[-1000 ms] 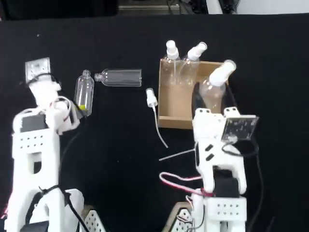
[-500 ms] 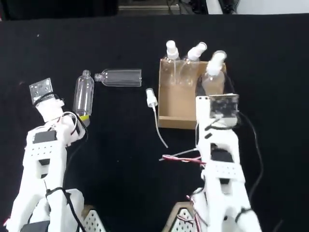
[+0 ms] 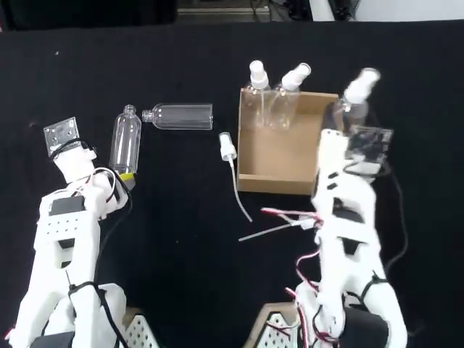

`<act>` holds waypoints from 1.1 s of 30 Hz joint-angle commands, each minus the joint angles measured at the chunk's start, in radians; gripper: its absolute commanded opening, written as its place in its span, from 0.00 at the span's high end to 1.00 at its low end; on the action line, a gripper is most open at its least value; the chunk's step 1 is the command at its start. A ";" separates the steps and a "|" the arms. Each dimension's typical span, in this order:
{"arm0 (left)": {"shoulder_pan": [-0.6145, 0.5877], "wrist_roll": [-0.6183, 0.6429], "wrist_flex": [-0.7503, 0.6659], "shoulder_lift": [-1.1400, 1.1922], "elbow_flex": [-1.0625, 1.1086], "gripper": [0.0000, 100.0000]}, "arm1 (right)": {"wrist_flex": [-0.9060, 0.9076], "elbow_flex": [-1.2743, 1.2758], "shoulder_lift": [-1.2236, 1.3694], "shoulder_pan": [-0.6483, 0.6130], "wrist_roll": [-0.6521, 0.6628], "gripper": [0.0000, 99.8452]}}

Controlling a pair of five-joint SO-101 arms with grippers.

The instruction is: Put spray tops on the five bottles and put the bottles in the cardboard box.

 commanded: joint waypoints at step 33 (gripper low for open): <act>0.008 0.052 -0.018 -0.015 0.021 0.72 | -0.348 -0.142 0.407 -0.109 -0.058 0.99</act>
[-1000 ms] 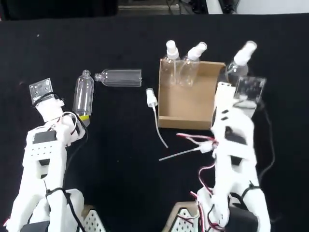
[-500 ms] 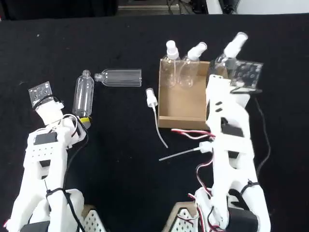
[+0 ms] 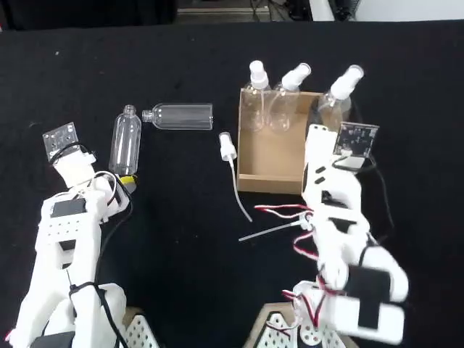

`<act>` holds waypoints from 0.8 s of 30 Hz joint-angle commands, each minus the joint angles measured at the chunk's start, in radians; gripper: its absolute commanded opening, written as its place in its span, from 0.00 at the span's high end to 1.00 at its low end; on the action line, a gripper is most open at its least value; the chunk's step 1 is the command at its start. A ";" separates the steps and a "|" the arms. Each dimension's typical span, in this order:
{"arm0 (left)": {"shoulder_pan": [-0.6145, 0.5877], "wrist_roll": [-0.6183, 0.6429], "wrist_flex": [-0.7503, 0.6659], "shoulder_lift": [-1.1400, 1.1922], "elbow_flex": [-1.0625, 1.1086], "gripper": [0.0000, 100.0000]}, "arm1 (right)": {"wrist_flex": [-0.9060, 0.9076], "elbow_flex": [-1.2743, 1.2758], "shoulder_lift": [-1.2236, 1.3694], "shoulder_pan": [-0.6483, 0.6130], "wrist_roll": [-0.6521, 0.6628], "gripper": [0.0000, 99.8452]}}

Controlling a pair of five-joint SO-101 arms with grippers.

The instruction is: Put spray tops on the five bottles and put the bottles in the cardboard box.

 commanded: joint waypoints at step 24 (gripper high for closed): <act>0.002 0.006 -0.018 -0.015 -0.008 0.72 | -0.204 -0.315 0.437 -0.040 -0.003 0.99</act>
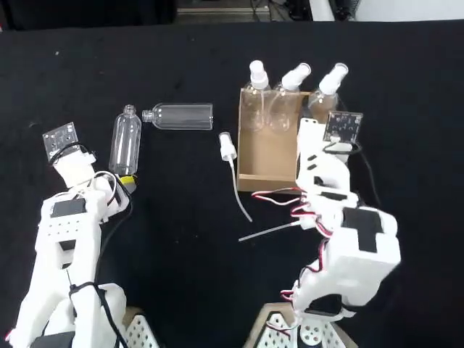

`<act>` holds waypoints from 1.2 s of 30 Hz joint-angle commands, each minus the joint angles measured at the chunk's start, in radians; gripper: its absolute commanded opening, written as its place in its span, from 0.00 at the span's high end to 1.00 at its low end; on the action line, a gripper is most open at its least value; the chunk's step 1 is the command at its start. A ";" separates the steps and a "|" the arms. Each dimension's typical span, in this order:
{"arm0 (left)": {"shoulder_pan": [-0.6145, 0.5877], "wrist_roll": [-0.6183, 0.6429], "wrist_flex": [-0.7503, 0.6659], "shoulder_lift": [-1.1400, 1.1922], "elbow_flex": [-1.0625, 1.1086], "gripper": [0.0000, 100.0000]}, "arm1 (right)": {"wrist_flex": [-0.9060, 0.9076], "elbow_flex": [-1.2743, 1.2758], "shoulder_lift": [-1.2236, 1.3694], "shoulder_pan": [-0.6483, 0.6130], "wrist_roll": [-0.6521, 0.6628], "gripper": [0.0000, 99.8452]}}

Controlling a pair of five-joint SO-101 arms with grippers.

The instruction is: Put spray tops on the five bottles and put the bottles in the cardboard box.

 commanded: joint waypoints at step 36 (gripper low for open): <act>0.001 0.005 -0.018 -0.017 -0.008 0.72 | -0.055 -0.104 0.105 -0.048 0.000 0.98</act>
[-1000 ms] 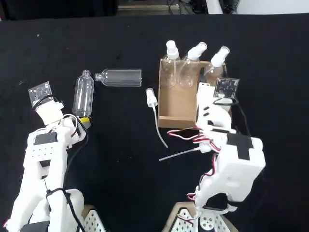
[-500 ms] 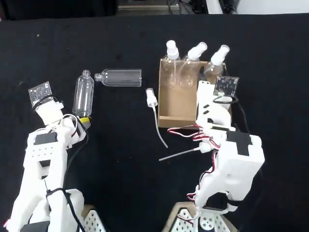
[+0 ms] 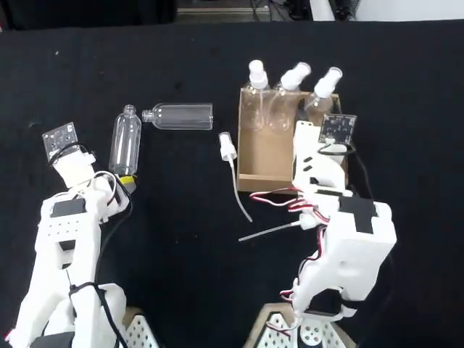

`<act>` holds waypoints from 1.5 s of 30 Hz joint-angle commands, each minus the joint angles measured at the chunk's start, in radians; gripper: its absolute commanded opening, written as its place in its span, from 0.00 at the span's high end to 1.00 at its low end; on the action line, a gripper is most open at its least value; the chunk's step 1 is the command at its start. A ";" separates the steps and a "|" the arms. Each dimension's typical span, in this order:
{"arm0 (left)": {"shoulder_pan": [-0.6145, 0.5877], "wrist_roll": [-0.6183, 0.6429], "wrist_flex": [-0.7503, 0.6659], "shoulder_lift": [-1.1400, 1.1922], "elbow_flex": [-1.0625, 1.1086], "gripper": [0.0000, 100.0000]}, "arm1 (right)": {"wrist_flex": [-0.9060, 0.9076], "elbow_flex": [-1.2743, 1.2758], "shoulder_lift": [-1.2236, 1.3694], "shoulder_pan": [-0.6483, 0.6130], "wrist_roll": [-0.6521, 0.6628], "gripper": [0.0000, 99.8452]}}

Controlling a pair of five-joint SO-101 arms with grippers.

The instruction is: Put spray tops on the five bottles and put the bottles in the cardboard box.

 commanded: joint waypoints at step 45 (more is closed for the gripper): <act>0.002 0.005 -0.018 -0.017 -0.008 0.72 | -0.026 -0.050 -0.012 0.020 0.000 0.98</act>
